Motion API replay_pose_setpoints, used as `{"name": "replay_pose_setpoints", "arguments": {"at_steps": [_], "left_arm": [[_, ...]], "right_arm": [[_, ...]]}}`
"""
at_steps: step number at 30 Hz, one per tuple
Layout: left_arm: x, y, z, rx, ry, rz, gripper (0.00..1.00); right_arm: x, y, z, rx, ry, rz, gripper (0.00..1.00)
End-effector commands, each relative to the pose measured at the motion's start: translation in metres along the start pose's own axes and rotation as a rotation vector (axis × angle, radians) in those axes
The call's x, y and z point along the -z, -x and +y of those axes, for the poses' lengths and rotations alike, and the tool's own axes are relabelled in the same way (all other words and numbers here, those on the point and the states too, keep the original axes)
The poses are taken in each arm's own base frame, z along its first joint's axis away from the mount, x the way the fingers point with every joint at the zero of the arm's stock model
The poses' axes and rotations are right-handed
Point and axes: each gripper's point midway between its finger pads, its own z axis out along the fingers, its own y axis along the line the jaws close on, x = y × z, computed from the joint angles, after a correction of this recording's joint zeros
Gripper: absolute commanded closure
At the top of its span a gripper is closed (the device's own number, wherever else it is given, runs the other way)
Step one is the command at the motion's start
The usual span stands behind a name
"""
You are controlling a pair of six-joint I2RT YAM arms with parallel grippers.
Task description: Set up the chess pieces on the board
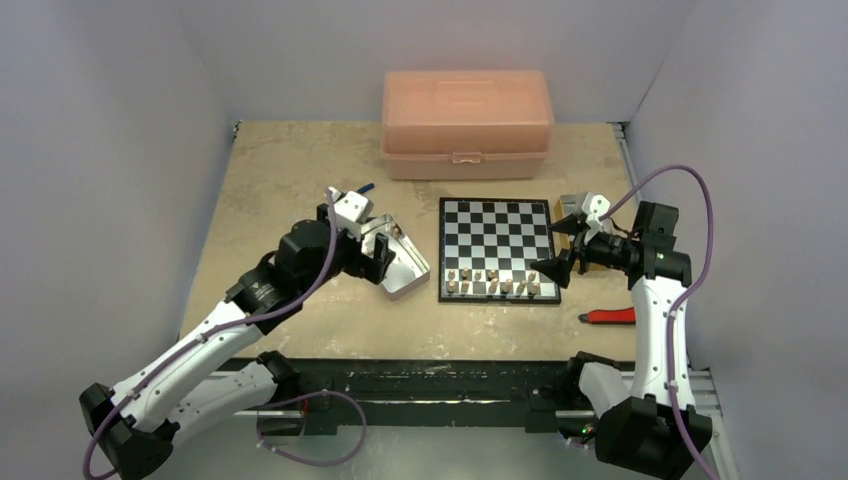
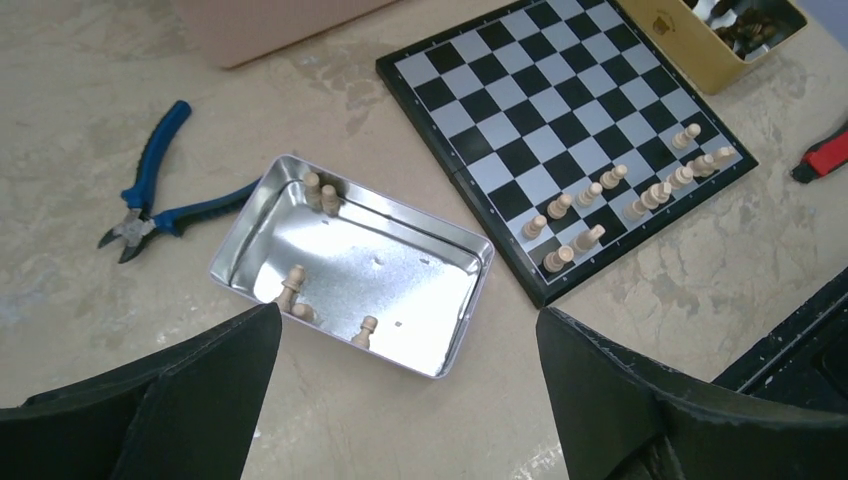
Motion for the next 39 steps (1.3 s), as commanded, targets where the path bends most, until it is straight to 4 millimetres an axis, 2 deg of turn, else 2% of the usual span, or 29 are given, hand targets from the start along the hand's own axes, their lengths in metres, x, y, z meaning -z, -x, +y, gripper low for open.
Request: {"name": "replay_pose_setpoints", "arguments": {"at_steps": [1, 5, 8, 15, 22, 29, 34, 39], "left_arm": [[0.034, 0.028, 0.016, -0.044, 0.066, -0.013, 0.0], [0.057, 0.038, 0.026, -0.104, 0.096, -0.002, 0.0], [0.065, 0.038, 0.038, -0.119, 0.136, -0.005, 0.0], [0.057, 0.019, 0.054, -0.123, 0.158, 0.013, 0.0], [0.058, 0.001, 0.059, -0.134, 0.174, 0.025, 0.0], [0.062, 0.004, 0.053, -0.129, 0.141, 0.002, 0.0], [0.063, 0.004, 0.052, -0.126, 0.134, -0.001, 0.0], [0.063, 0.003, 0.053, -0.127, 0.143, 0.0, 0.0]], "right_arm": [[0.007, 0.008, -0.022, 0.026, -0.113, 0.036, 0.01], [0.016, 0.013, -0.04, 0.02, -0.215, 0.079, 0.01], [0.026, 0.025, -0.055, 0.014, -0.313, 0.093, 0.01], [0.048, 0.054, -0.095, -0.091, -0.56, 0.048, 0.01], [0.067, 0.058, -0.127, -0.316, -0.783, -0.051, 0.01], [0.075, 0.054, -0.118, -0.294, -0.794, -0.085, 0.01], [0.082, 0.055, -0.126, -0.406, -0.867, -0.156, 0.01], [0.085, 0.057, -0.132, -0.443, -0.895, -0.183, 0.01]]}}
